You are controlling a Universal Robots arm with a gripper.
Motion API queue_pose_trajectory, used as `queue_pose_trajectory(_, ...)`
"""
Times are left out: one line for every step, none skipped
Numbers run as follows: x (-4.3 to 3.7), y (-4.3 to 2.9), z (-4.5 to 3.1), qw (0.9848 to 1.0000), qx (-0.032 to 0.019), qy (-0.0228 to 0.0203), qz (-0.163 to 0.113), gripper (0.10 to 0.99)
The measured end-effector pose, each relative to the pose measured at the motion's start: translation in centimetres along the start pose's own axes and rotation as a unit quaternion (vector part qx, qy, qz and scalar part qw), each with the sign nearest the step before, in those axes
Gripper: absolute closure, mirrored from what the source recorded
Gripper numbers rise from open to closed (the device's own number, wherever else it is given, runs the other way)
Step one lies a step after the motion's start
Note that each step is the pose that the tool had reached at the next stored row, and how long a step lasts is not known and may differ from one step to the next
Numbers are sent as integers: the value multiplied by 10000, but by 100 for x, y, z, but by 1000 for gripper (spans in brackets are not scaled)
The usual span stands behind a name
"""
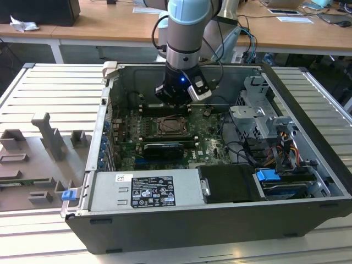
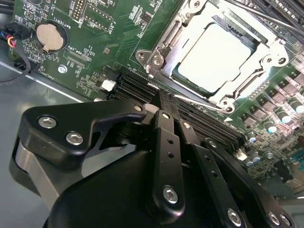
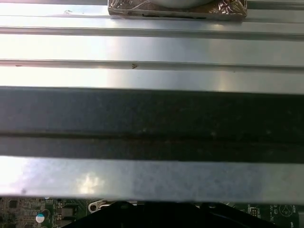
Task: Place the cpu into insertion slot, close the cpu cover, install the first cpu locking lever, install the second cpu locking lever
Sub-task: 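Install the first cpu locking lever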
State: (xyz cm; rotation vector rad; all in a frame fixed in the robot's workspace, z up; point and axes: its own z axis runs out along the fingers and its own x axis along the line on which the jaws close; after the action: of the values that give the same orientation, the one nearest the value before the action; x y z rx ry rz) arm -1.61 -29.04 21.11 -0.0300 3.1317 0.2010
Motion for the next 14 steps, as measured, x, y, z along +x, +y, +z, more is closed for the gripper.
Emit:
queue_pose_trajectory(-4,-2,11,10000,0,0,0,980)
queue_pose_trajectory(-6,-2,17,10000,0,0,0,980)
queue_pose_trajectory(-8,-3,24,10000,0,0,0,980)
queue_pose_trajectory(-10,-4,33,10000,0,0,0,980)
queue_pose_trajectory(-12,-5,39,10000,0,0,0,980)
queue_pose_trajectory(-15,-6,47,10000,0,0,1,980)
queue_pose_trajectory(-15,-7,51,10000,0,0,1,980)
queue_pose_trajectory(-16,-8,54,10000,0,0,1,980)
queue_pose_trajectory(-16,-8,57,10000,0,0,0,980)
queue_pose_trajectory(-17,-9,60,10000,0,0,0,980)
queue_pose_trajectory(-17,-10,63,10000,0,0,0,980)
queue_pose_trajectory(-17,-10,64,10000,0,0,0,980)
queue_pose_trajectory(-17,-10,67,10000,0,0,0,980)
queue_pose_trajectory(-17,-10,68,10000,0,0,0,980)
